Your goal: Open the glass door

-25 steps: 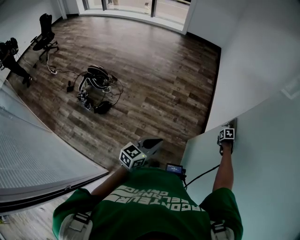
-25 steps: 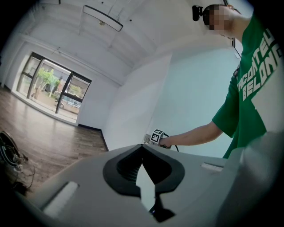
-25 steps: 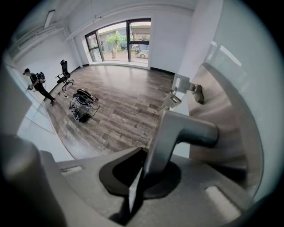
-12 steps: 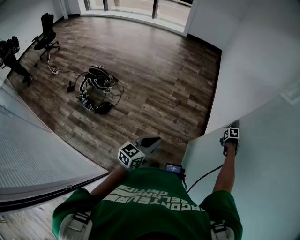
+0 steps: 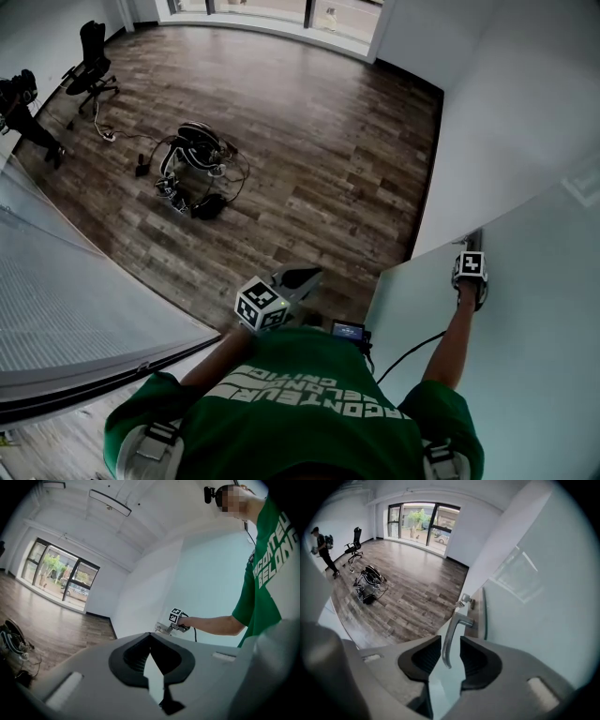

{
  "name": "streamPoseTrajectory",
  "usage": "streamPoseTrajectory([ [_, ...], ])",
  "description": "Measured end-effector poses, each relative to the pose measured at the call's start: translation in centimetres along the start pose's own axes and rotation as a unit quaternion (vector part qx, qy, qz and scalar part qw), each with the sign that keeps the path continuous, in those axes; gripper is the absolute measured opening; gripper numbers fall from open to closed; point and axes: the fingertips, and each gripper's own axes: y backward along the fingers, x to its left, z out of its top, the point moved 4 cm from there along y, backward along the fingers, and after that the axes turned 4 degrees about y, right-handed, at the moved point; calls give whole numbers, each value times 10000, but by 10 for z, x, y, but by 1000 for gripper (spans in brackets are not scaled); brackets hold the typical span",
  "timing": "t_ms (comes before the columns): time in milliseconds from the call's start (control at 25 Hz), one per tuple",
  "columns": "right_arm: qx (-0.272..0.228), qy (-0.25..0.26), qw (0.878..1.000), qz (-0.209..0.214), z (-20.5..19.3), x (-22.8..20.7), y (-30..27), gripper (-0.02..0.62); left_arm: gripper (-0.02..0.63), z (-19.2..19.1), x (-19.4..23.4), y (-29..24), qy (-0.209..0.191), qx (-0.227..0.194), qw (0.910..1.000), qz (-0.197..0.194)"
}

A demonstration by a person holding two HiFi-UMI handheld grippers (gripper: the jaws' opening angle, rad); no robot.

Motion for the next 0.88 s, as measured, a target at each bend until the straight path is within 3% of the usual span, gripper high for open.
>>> streamPoseTrajectory([
  [160,-712,62,9974,-85,1,11,32,98,15,-6,-6,10,3,6,10000,-3],
  [360,-1696,83,9854,-128,1,30,73,-6,15,-11,-12,25,-3,50,10000,0],
  [560,-2197,221,9751,-185,-14,60,114,-6,15,-19,-18,45,52,93,9999,-7],
  [720,-2830,430,9581,53,-19,97,140,-6,15,-24,-21,57,34,85,10000,-41],
  [880,-3137,624,9472,206,-25,138,163,-6,15,-26,-26,70,61,116,9999,-75],
])
